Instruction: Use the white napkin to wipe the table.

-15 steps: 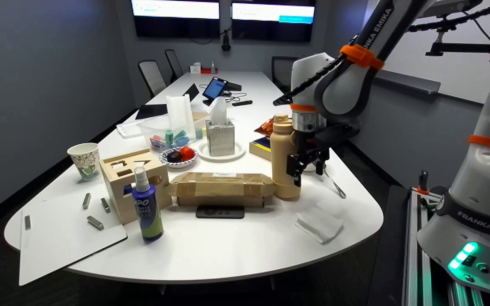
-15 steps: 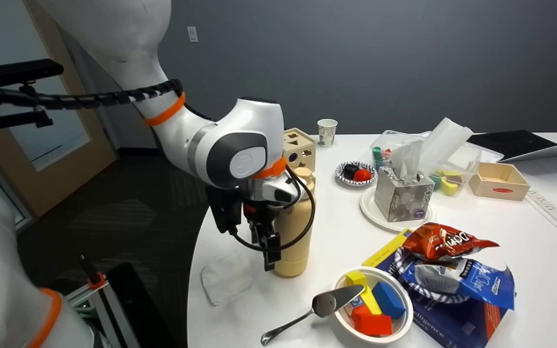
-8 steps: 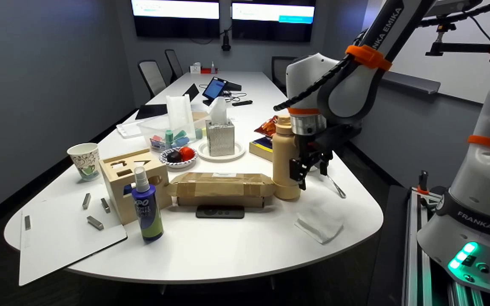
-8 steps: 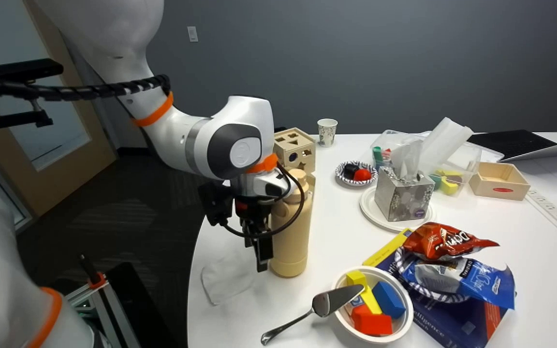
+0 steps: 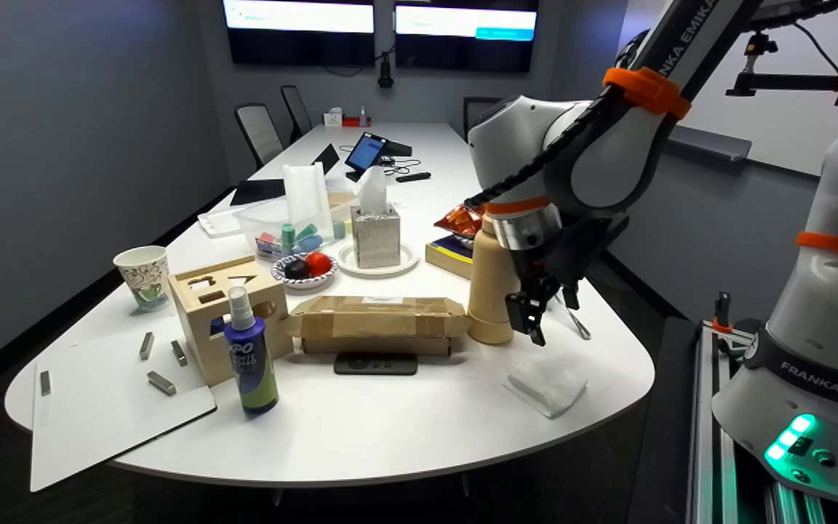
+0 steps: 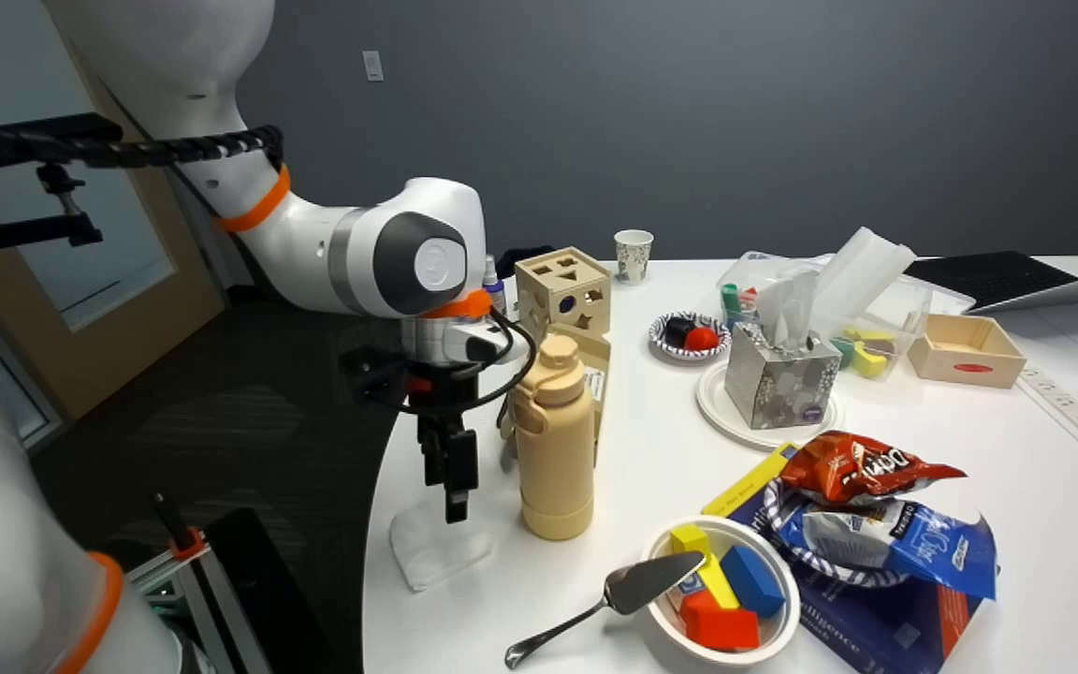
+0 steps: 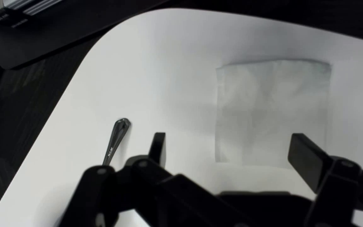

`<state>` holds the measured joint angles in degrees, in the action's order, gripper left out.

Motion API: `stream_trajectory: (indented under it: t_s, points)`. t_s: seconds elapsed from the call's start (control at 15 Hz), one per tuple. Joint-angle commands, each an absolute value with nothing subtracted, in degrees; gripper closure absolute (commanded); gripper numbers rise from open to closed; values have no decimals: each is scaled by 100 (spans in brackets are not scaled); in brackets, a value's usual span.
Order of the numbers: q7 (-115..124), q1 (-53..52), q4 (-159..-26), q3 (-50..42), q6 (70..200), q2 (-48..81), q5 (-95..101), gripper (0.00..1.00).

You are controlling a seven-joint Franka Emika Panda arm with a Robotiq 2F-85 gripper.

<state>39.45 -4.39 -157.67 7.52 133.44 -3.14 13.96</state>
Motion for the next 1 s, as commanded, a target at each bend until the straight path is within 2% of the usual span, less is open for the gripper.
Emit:
stream_trajectory:
  t_s: [0.0, 0.47, 0.93]
  points:
    - [4364, -796, -15758, 1084, 12972, -454, 1248, 0]
    - [5248, -1391, -15762, 1662, 13222, -231, 980, 0]
    - [5942, -1437, -15774, 1518, 14029, 480, 1598, 0]
